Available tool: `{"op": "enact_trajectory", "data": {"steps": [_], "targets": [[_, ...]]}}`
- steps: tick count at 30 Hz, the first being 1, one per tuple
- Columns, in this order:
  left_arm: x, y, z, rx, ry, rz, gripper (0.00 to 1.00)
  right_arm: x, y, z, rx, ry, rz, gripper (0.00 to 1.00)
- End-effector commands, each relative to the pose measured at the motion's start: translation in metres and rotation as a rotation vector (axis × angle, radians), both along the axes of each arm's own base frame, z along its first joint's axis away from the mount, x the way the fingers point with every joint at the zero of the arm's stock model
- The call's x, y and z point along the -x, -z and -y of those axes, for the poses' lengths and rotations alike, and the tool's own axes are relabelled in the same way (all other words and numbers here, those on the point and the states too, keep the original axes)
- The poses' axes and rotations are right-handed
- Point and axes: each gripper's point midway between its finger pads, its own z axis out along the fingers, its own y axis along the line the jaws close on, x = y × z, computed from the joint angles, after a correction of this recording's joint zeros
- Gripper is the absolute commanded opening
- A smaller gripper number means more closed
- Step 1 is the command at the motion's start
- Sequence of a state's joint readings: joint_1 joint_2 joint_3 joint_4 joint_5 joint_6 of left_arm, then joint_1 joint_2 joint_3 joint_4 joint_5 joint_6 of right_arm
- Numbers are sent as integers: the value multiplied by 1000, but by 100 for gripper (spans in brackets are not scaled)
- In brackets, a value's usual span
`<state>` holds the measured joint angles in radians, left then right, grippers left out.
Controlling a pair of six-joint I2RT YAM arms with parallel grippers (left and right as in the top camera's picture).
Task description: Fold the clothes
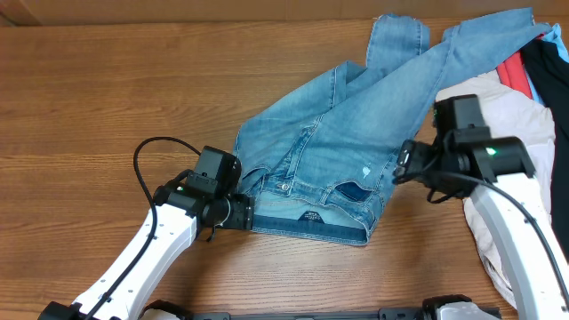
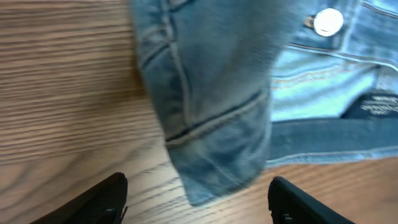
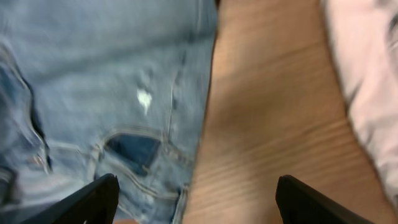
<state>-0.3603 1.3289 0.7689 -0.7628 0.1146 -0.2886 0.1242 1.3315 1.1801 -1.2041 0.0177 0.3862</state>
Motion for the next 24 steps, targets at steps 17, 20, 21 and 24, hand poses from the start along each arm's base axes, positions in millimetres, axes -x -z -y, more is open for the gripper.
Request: {"op": "enact_trajectory", "data": {"steps": [17,20,21,24], "targets": [[-5,21,0,-32,-71,-70,77,64,108,-52,70,-155,-181,80],[-5,20,7,10,-61,-77,77,65,108,-53,68,-157,-184,78],[-4,20,10,24,-57,-82,78,71,108,-57,38,-165,-210,78],[-1,20,10,27,-56,-93,80,88,107,-73,-52,-217,-278,78]]}}
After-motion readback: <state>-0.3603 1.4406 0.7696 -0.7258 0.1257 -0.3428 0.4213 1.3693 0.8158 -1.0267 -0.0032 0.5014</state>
